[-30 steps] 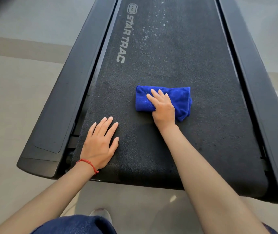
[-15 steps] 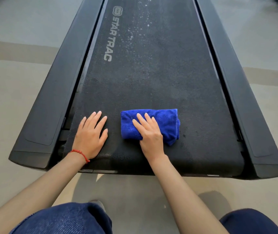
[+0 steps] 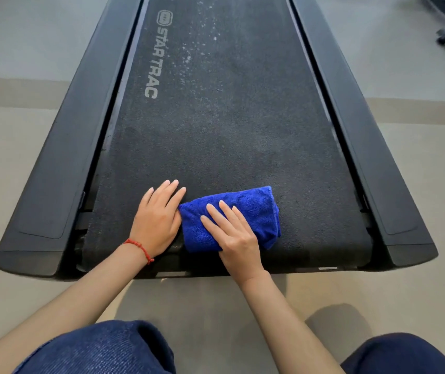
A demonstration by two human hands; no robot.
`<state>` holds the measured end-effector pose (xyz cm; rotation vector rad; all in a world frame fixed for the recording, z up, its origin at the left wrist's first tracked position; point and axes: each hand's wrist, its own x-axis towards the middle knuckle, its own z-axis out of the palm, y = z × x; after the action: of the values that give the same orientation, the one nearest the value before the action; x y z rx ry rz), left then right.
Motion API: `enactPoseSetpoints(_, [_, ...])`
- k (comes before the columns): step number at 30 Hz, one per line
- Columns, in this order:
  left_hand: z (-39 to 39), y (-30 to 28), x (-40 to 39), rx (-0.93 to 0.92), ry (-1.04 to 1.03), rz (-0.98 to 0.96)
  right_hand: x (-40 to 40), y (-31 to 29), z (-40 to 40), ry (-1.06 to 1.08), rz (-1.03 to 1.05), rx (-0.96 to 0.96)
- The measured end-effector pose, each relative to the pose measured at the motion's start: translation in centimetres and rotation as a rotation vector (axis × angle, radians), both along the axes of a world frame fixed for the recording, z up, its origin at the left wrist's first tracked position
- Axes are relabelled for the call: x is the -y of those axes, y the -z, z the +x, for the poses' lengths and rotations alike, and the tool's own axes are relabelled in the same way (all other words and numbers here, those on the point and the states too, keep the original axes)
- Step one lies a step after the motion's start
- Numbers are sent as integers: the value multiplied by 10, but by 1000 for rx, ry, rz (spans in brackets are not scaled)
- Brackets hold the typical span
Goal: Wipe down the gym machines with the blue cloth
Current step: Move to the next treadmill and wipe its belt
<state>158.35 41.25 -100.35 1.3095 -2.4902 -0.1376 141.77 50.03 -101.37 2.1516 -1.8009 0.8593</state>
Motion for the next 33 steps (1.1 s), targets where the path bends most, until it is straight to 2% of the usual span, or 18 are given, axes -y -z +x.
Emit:
enactPoseSetpoints(6, [-7, 10, -3, 77, -11, 49, -13, 6, -31, 74, -14, 30])
enactPoseSetpoints(13, [-10, 8, -6, 60, -34, 59, -16, 8, -65, 123, 7, 97])
enactPoseSetpoints(20, [-13, 9, -5, 77, -46, 41, 25, 12, -85, 105, 79, 176])
enactPoseSetpoints(33, [-13, 12, -3, 86, -55, 5, 132, 3, -127, 115, 205, 187])
